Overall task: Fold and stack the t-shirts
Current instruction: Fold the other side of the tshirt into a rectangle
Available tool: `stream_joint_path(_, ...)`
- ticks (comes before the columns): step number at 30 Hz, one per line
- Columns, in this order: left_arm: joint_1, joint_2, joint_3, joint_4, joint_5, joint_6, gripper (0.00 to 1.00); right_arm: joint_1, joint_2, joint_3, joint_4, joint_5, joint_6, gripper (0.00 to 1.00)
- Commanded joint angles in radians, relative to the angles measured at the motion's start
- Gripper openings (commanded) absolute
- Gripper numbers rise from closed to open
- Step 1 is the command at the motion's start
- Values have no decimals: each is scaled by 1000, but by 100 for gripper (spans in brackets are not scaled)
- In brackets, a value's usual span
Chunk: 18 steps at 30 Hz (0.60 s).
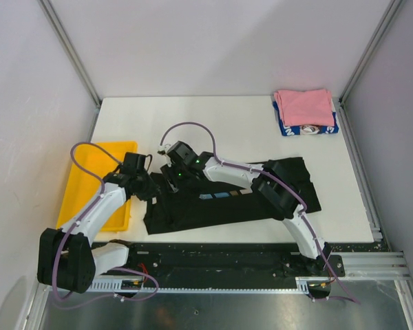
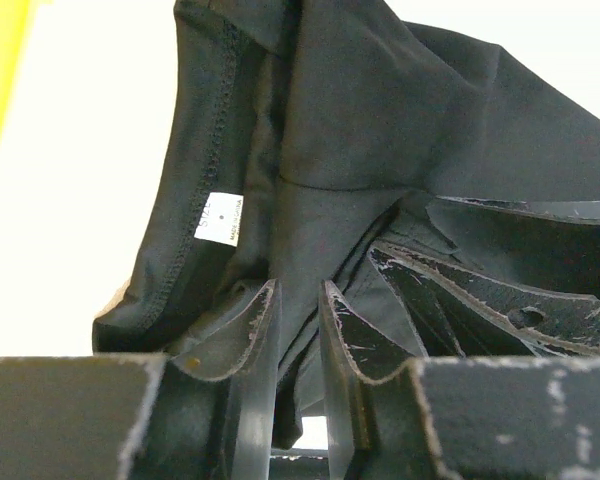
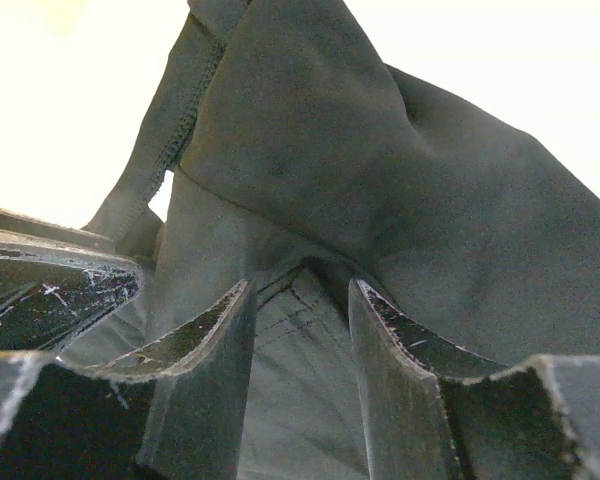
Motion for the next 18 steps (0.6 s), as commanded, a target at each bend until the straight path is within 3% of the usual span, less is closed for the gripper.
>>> stream_joint_path(1,12,-13,0,14,7,27,26,8,9,42,-5,19,-19,46)
stream_joint_path(9,15,-12,2,13,19,29,26,9,1,40,-16,28,-20,37)
stream_joint_path(18,17,-13,2,14,39,32,26,11,-55,6,-15,55,-17,10)
